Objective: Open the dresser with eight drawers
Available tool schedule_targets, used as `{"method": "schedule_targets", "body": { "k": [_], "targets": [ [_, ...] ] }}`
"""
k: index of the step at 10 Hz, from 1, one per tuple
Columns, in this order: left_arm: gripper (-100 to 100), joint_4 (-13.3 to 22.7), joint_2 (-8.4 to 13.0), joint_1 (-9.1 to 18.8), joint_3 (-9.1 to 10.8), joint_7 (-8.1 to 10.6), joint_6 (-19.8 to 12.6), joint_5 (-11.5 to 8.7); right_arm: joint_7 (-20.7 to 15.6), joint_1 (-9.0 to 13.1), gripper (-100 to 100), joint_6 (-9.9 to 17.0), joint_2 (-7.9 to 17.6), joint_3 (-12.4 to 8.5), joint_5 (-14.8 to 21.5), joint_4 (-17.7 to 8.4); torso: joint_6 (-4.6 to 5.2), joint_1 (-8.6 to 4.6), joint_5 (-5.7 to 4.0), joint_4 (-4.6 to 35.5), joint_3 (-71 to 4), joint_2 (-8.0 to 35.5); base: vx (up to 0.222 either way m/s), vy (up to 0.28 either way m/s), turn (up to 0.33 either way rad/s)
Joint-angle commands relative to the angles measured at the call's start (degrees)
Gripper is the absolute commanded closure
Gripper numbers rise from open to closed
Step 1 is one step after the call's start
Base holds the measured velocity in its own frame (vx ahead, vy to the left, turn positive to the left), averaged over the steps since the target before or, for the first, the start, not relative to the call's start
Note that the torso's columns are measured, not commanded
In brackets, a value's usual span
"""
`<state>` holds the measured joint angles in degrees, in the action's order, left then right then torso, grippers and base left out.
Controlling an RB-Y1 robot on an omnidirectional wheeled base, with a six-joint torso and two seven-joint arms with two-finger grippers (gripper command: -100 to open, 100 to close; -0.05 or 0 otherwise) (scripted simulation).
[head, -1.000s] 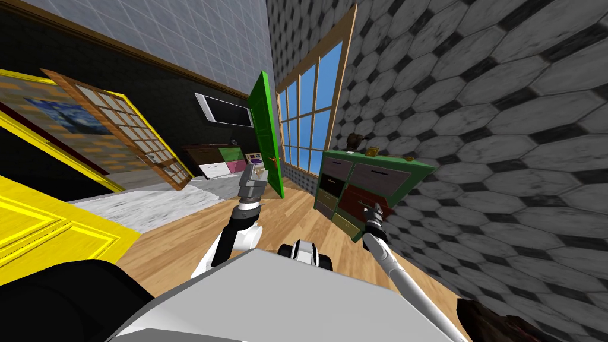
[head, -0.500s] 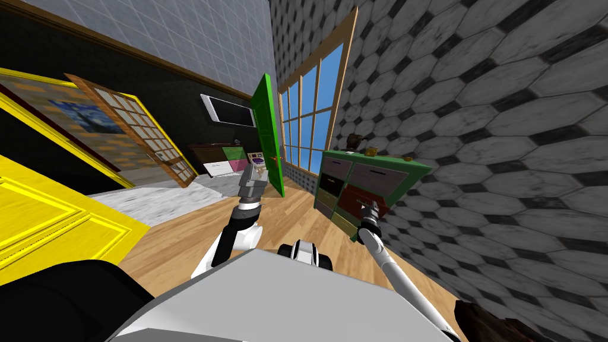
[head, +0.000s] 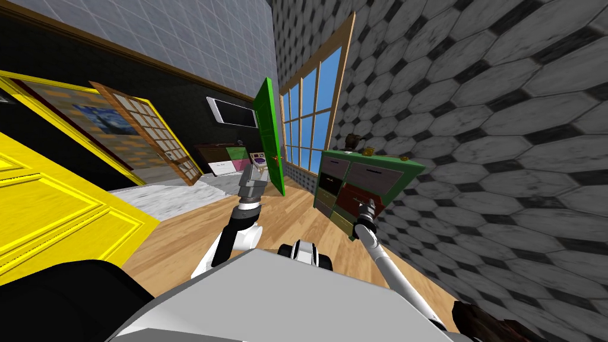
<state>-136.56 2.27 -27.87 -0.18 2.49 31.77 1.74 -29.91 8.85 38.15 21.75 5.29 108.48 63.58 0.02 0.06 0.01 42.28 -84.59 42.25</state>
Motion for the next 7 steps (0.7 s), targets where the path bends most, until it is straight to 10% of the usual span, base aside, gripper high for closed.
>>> {"method": "schedule_targets", "body": {
  "k": [1,7],
  "targets": [
    [0,0.0,0.0,0.01,0.0,0.0,0.0,0.0,-4.25,1.18,-100,0.25,-1.81,-0.42,-2.21,0.91,-0.04,-0.15,-0.03,0.02,0.03,0.08,-0.064,-0.088,0.066],
    [0,0.0,0.0,0.01,0.0,0.0,0.0,0.0,-13.14,3.44,-100,0.75,-5.22,-1.21,-6.46,2.68,-0.05,-0.12,-0.02,0.02,0.04,0.08,-0.044,-0.055,0.049]
  ]
}}
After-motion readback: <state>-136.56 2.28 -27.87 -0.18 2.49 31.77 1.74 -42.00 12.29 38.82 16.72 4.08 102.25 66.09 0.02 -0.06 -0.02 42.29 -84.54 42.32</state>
